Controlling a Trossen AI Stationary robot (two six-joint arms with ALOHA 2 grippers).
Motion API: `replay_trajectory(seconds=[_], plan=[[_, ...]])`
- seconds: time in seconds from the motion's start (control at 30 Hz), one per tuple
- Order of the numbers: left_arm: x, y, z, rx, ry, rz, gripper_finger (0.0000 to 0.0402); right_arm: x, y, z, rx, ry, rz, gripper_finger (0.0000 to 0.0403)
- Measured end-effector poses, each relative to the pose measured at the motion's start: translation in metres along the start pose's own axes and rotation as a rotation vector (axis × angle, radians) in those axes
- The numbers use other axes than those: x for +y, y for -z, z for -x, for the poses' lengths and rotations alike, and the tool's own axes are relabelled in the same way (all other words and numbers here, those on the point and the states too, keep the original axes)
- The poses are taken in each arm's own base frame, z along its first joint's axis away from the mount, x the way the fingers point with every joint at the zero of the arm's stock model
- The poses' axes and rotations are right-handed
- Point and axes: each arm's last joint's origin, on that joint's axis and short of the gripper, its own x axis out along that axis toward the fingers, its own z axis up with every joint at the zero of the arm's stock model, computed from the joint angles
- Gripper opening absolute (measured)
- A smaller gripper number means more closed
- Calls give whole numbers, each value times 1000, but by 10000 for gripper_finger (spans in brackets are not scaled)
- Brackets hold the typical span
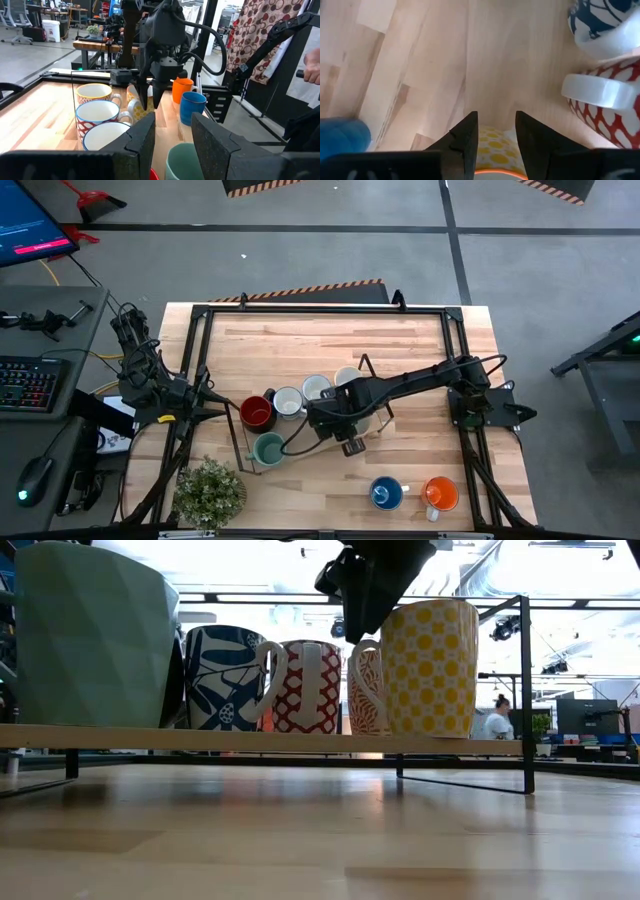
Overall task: Place coffee mugs
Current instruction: Put the yellow pattern mug on the shelf
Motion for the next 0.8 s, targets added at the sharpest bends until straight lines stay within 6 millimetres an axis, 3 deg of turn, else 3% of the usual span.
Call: replay_trajectory(seconds=[0.4,0.8], plan=[[0,0,0,0,0,-1,117,39,-5,-1,-13,-87,117,110],[0,0,0,0,0,17,117,35,4,0,77,-62,88,110]])
